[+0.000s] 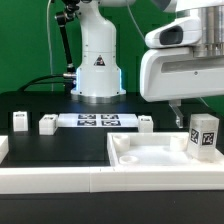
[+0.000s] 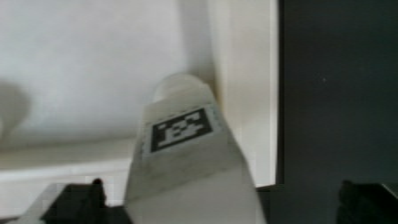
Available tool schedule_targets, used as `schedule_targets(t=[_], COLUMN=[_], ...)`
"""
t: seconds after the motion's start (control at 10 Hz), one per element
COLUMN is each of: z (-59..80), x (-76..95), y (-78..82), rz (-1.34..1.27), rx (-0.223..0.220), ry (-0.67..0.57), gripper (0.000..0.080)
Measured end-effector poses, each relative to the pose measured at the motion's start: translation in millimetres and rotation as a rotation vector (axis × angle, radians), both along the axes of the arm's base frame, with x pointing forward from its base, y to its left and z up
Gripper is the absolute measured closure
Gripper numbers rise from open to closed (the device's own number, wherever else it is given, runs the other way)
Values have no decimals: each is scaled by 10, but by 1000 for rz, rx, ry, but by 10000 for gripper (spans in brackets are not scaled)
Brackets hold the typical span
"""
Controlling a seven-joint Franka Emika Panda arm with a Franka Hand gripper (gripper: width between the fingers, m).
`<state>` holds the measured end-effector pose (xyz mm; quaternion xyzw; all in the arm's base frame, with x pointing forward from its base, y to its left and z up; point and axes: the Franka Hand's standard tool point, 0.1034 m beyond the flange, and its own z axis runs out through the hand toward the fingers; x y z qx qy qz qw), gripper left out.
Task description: Assemble square table
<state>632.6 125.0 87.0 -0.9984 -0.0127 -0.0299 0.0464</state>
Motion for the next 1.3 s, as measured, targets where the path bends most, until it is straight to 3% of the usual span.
schedule_targets(t=[0.4, 0.5, 0.6, 0.7, 0.8, 1.0, 1.3], z=[-18, -18, -18, -17, -16, -16, -25], x=[4, 4, 4, 6, 9, 9, -2], y=[-35, -34, -34, -37, -44, -47, -79], rz=[188, 187, 187, 182, 154, 150, -219], rx=[-12, -11, -11, -11, -10, -10, 14], ry=[-19, -19, -19, -19, -17, -17, -8], gripper=[150, 253, 431, 431, 508, 508, 508])
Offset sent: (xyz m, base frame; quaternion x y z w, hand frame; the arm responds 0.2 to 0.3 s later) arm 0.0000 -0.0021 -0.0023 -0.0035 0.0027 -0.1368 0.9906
